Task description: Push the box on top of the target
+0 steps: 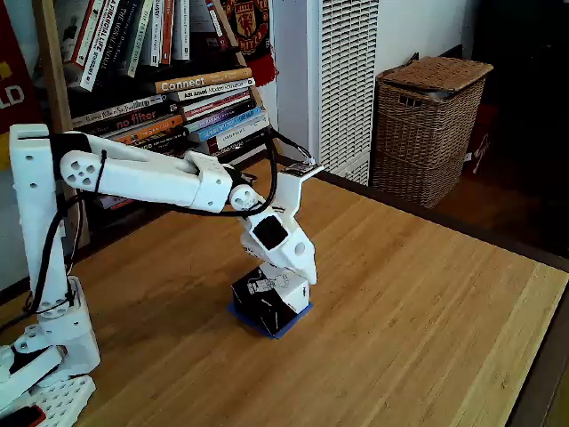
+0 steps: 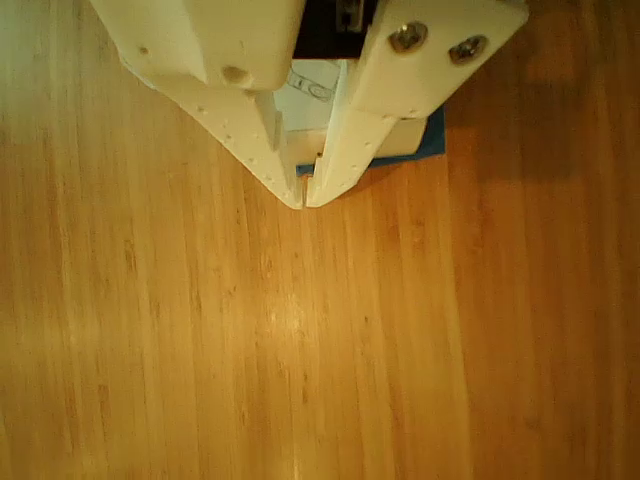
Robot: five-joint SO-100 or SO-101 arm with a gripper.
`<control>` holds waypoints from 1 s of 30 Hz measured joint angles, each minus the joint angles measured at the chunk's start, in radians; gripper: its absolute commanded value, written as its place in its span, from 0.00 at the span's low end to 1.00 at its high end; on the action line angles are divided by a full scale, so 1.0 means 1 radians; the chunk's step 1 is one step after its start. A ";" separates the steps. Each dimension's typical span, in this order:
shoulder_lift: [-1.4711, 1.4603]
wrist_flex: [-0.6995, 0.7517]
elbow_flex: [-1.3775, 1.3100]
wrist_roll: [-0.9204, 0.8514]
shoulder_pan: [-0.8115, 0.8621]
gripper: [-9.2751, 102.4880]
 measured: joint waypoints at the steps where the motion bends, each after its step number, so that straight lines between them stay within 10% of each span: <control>1: 0.002 0.000 -0.005 0.000 -0.008 0.08; 30: 0.595 0.141 0.117 0.603 -0.140 0.08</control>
